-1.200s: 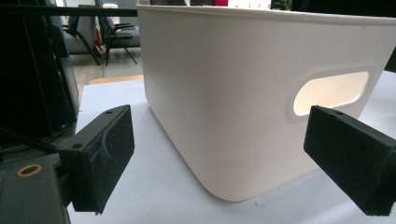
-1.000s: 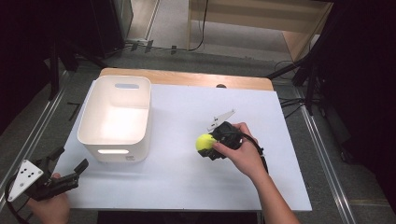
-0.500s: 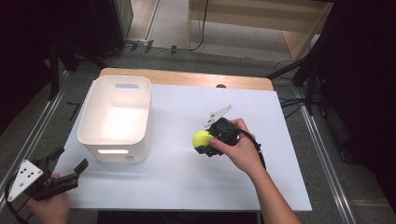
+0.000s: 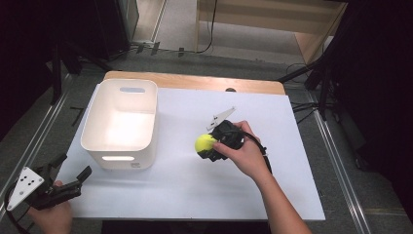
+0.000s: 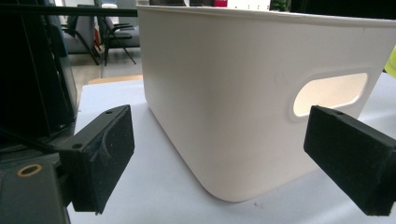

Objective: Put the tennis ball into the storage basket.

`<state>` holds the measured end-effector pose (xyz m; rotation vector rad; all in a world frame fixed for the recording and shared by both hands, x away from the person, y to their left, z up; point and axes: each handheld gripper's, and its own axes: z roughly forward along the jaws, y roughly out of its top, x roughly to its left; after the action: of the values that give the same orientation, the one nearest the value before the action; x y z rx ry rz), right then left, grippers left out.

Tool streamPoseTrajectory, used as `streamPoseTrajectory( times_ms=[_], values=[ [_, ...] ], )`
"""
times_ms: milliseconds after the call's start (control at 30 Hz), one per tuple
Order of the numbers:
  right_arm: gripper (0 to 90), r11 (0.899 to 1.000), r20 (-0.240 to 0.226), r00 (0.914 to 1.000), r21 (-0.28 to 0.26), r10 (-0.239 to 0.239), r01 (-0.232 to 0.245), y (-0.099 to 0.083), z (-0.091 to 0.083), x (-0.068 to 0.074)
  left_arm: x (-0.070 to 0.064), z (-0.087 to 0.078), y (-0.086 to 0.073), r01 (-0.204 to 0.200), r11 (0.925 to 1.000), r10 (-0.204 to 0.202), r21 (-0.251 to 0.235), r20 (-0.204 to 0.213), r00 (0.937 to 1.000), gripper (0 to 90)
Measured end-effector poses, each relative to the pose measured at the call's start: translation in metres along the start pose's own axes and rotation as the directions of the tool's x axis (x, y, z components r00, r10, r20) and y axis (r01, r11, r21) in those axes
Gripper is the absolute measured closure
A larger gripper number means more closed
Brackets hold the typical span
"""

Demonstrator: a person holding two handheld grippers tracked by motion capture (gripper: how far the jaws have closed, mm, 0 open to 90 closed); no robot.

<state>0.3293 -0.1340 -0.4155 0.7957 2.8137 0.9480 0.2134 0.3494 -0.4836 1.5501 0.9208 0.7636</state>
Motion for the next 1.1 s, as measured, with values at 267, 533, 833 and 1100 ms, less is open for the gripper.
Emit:
streamPoseTrajectory(
  times_ms=[267,533,833,1100],
  values=[
    [24.1,1.000,-0.014,0.9999,-0.008,0.000,0.000,0.007,0.003,0.000,0.000,0.000,0.000,0.006,1.0000,-0.006,-0.003,-0.002,1.0000,8.6],
    [24.1,1.000,-0.022,0.9998,-0.010,-0.002,0.002,0.012,0.005,0.001,0.000,-0.001,0.000,0.012,0.9999,-0.012,-0.006,0.001,0.9999,8.5],
    [24.1,1.000,-0.029,0.9995,-0.012,-0.010,0.010,0.022,0.006,0.004,0.000,0.000,0.000,0.013,0.9999,-0.013,-0.006,0.001,0.9999,8.5],
    [24.2,1.000,-0.034,0.9992,-0.016,-0.021,0.020,0.028,0.008,0.004,0.000,0.000,0.000,0.013,0.9999,-0.013,-0.006,-0.002,0.9999,8.6]
  ],
)
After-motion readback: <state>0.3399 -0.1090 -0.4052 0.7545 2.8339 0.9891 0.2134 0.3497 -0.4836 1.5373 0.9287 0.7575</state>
